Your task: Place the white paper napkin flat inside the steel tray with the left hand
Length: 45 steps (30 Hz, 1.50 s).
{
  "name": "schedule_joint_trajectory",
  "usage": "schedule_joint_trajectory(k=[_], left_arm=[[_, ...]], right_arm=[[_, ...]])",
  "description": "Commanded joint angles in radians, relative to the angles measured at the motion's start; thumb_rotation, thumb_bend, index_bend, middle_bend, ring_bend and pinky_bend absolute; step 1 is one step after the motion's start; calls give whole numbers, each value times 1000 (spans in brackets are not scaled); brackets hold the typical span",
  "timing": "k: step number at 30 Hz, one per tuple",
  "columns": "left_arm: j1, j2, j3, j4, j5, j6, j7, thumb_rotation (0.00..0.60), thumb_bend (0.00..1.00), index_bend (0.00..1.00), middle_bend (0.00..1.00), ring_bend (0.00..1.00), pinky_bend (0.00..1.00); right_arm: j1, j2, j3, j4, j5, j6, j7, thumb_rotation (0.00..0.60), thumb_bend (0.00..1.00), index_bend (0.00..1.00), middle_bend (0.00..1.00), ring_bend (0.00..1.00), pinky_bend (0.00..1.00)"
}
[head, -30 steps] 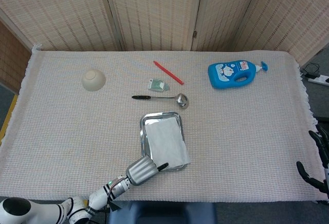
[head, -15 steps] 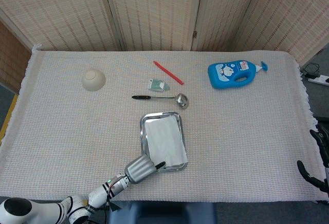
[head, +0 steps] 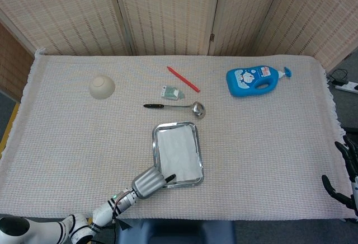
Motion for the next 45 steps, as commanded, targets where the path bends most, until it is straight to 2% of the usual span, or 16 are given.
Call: schedule_joint_trajectory(k=[1, 33, 42, 45], left_arm=[[1, 2, -1, 2, 0, 1, 1, 600, 1000, 282, 1000, 1000, 1000], [15, 24, -12, 0, -11, 9, 15, 600, 1000, 267, 1000, 1000, 1000], [21, 64, -23, -79, 22, 72, 0, 600, 996, 217, 1000, 1000, 1000], [28, 89, -30, -115, 44, 117, -4, 600, 957, 187, 1000, 1000, 1000]], right_arm=[[1, 0, 0, 0, 1, -2, 0, 600, 427, 0, 0, 0, 0], [5, -7, 3, -2, 3, -7, -12, 600, 427, 0, 0, 0, 0], [6, -7, 2, -1, 1, -8, -13, 600, 426, 0, 0, 0, 0], [5, -7, 0, -1, -3, -6, -13, 600, 427, 0, 0, 0, 0]])
